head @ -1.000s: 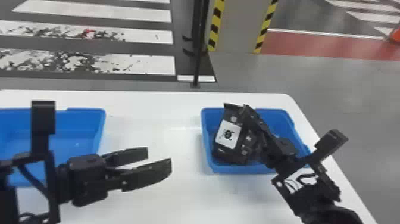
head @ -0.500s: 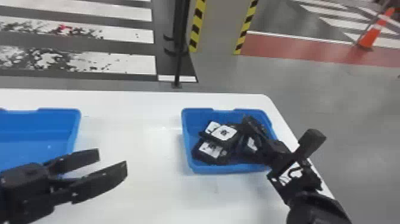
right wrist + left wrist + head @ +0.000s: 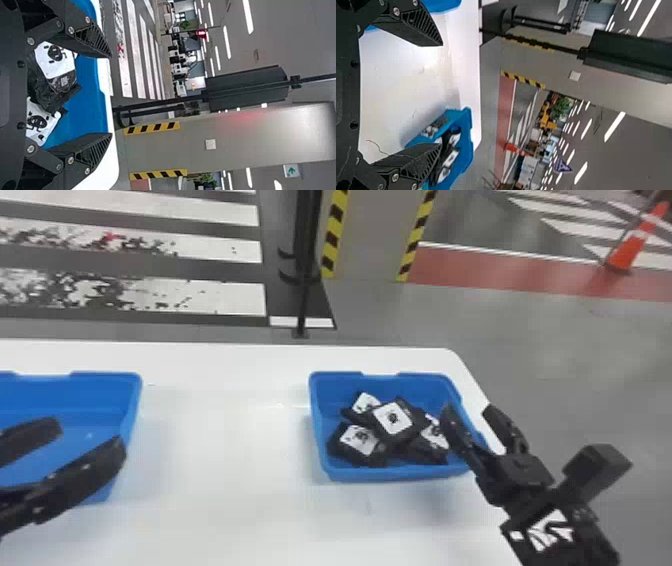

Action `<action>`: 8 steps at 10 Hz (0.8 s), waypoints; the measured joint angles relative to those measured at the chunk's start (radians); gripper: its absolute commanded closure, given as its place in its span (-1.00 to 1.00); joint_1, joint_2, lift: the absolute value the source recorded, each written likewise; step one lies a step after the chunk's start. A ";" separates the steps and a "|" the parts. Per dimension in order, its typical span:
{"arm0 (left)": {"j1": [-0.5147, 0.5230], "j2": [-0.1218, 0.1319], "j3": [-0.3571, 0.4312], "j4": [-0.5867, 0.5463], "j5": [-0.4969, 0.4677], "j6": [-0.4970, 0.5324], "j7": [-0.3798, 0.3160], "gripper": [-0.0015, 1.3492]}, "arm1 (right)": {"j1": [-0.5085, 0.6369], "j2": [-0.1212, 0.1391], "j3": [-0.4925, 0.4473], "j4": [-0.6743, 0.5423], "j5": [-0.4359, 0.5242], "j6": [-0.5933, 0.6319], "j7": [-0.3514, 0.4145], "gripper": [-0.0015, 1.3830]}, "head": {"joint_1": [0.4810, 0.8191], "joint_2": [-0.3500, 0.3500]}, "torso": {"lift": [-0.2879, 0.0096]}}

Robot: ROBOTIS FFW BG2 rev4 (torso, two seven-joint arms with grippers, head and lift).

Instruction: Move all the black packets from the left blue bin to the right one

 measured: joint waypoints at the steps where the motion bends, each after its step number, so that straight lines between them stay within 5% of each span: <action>1: 0.050 -0.026 0.046 0.000 -0.065 -0.071 0.000 -0.76 | 0.057 0.002 0.019 -0.054 -0.002 -0.017 -0.001 -0.53 | 0.27 -0.36 | -0.31; 4: 0.169 -0.080 0.129 0.005 -0.231 -0.279 0.011 -0.76 | 0.193 0.003 0.096 -0.113 -0.024 -0.105 -0.020 -0.52 | 0.27 0.06 | -0.31; 6: 0.237 -0.120 0.133 0.014 -0.257 -0.398 0.057 -0.76 | 0.261 0.003 0.150 -0.126 -0.037 -0.131 -0.043 -0.53 | 0.27 0.22 | -0.31; 8: 0.271 -0.130 0.120 0.041 -0.266 -0.457 0.086 -0.76 | 0.315 0.003 0.182 -0.157 -0.014 -0.135 -0.093 -0.52 | 0.27 0.32 | -0.31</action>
